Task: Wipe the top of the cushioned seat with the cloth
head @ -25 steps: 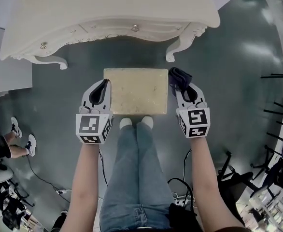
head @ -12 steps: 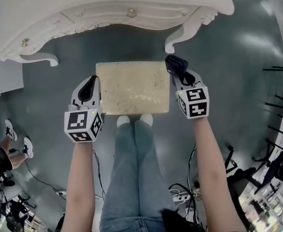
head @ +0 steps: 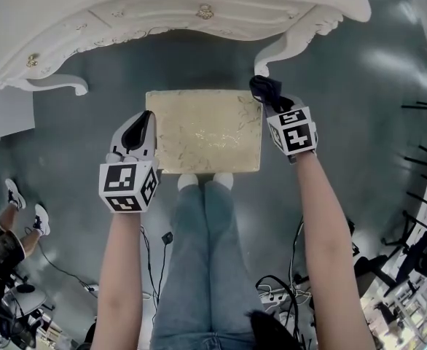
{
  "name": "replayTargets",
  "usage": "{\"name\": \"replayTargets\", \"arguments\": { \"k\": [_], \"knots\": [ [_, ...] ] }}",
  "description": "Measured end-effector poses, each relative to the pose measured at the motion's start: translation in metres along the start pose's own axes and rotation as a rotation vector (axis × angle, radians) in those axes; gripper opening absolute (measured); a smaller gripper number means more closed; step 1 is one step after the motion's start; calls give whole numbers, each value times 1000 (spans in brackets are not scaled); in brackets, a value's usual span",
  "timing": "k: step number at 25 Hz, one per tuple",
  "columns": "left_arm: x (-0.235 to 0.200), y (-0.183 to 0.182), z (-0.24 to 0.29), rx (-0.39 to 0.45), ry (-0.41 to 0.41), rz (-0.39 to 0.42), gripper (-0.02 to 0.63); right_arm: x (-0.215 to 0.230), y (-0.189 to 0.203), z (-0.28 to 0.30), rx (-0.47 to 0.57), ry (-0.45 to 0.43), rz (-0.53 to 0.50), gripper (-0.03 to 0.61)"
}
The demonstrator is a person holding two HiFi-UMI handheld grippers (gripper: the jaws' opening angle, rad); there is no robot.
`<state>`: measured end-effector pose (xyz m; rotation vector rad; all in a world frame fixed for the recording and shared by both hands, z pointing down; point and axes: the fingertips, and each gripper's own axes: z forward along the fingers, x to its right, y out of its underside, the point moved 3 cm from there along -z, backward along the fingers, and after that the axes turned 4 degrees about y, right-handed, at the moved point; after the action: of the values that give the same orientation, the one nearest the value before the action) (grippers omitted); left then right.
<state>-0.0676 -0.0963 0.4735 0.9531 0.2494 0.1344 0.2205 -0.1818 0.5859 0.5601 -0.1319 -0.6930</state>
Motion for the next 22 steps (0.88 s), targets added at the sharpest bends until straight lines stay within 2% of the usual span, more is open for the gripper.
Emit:
{"name": "replayTargets", "arguments": {
  "k": [4,10,16,22],
  "knots": [
    [4,4,3,-5,3,-14,14,-1,3,19,-35,-14,9,48],
    [8,11,9,-26,36,26,14,-16,11,37,-96,-93,109,48],
    [6,12,7,-27,26,14,14,-24,13,44,-104,-106,103,48],
    [7,18,7,-33,21,-8,14,-28,15,42,-112,-139,15,46]
  ]
}}
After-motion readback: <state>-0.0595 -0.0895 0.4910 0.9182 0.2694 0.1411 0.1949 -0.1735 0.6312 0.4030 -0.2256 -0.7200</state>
